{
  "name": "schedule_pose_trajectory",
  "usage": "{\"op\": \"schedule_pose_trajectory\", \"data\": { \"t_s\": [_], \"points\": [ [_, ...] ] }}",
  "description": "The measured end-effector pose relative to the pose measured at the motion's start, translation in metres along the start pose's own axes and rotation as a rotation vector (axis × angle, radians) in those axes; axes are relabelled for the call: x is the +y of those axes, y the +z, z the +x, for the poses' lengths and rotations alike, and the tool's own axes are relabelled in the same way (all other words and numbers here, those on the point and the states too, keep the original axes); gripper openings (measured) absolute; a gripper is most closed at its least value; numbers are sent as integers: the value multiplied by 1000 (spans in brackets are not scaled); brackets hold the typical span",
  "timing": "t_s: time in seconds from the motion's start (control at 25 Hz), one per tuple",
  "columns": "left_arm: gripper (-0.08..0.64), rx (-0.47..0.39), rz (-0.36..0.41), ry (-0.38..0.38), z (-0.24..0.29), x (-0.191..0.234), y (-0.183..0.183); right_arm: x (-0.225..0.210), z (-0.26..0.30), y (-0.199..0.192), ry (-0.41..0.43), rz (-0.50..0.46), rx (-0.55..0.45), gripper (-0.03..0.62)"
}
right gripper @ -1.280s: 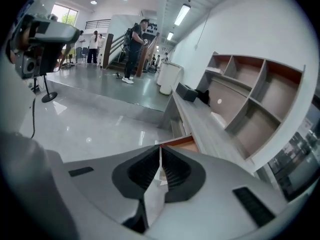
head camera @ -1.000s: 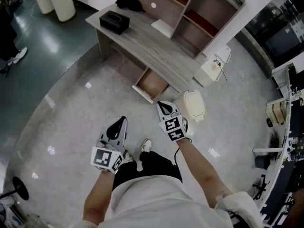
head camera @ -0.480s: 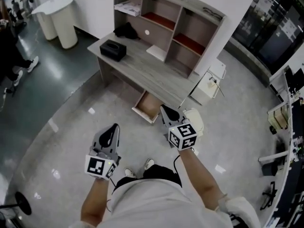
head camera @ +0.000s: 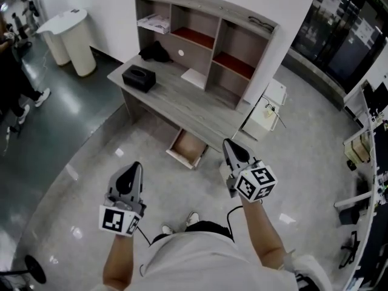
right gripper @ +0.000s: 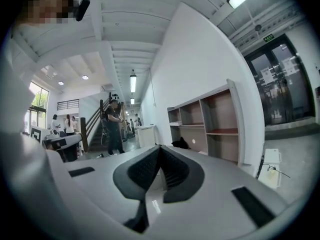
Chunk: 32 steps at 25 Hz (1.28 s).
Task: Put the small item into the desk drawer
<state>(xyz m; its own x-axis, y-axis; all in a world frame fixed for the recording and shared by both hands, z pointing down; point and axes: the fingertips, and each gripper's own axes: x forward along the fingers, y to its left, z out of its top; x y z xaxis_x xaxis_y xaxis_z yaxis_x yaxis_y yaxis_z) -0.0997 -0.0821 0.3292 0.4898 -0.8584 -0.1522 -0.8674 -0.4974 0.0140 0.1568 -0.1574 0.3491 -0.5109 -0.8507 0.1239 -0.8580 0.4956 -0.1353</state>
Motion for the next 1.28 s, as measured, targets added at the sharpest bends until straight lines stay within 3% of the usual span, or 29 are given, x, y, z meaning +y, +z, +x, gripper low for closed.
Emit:
{"op": "schedule_pose_trajectory", "data": {
  "t_s": [0.52,0.76,1.28],
  "points": [
    [18,15,15,65,5,23,16,-18,-45,52,17,-14,-80,21],
    [18,20,19,117,-2,34,16,-25,-68,62,-24,-41,-101,21],
    [18,3,6,168,4,48,15,-12,-30,74,47,-41,-134,21]
  ]
}}
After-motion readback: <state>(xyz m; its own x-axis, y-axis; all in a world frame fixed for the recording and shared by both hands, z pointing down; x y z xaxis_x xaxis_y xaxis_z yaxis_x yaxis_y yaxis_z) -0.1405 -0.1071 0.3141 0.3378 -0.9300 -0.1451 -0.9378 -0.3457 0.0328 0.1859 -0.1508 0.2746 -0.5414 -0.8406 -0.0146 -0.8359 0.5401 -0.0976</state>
